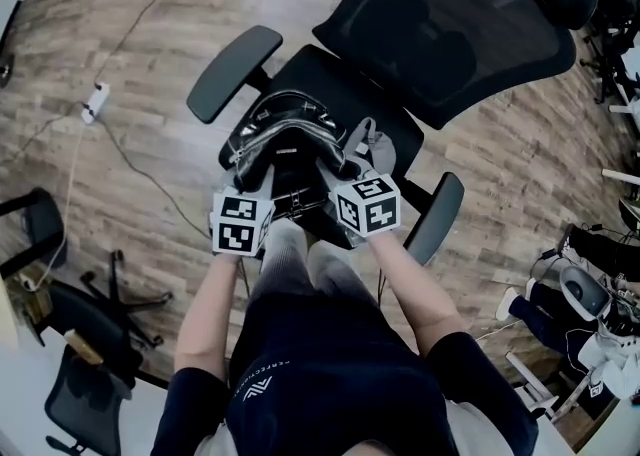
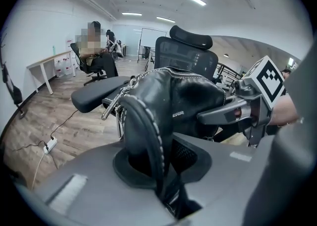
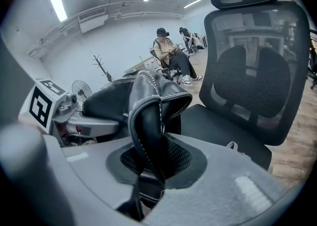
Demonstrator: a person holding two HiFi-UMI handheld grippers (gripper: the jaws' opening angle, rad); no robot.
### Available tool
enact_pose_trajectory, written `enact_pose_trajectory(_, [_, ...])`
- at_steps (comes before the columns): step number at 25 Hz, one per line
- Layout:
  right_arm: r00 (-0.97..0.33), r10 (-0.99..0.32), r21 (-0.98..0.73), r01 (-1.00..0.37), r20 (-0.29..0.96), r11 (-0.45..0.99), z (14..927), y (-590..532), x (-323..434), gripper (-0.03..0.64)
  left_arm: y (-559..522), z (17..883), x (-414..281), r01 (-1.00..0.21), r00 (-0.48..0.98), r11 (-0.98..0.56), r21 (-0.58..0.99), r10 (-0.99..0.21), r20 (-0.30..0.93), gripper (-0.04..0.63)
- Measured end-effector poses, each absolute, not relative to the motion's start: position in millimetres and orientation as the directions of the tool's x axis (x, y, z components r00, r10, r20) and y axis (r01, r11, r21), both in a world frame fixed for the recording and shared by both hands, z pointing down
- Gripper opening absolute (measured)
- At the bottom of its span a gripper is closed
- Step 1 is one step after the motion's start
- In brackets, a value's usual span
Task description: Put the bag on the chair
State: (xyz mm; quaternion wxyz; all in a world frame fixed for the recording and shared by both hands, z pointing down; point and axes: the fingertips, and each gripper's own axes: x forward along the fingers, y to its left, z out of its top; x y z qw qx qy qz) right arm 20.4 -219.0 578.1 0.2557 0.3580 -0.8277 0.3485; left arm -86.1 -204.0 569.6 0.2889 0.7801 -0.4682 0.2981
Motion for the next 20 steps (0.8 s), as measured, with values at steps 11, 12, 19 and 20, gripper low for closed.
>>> enact_pose_trajectory(11, [-0.607,-0.407,-0.384,-0.772,0.683,0.507,600,-231,17,0.071,-214,589,-88,-0.906,0.378,-0.381,0.184,-0.535,0.756,0.081])
enact_pose_trajectory(12, [-0.605,-0.409,-0.38,-0.773,0.684,0.508,602,-233,16,0.072,-215,591,-89,-0.907,0.379,-0.378,0.188,-0.535,0.755,0.083])
enact_pose_trajectory(19, [-0.586,-0.419,-0.355,-0.784,0.694,0.509,610,-237,14,0.081,-217,597,-90,-0.903,0.401,-0.374,0.21,-0.562,0.724,0.084])
enact_pose_trajectory(20, [-0.582,-0.422,-0.351,-0.787,0.695,0.508,612,-237,14,0.083,-217,598,-90,-0.903,0.403,-0.372,0.215,-0.564,0.721,0.084])
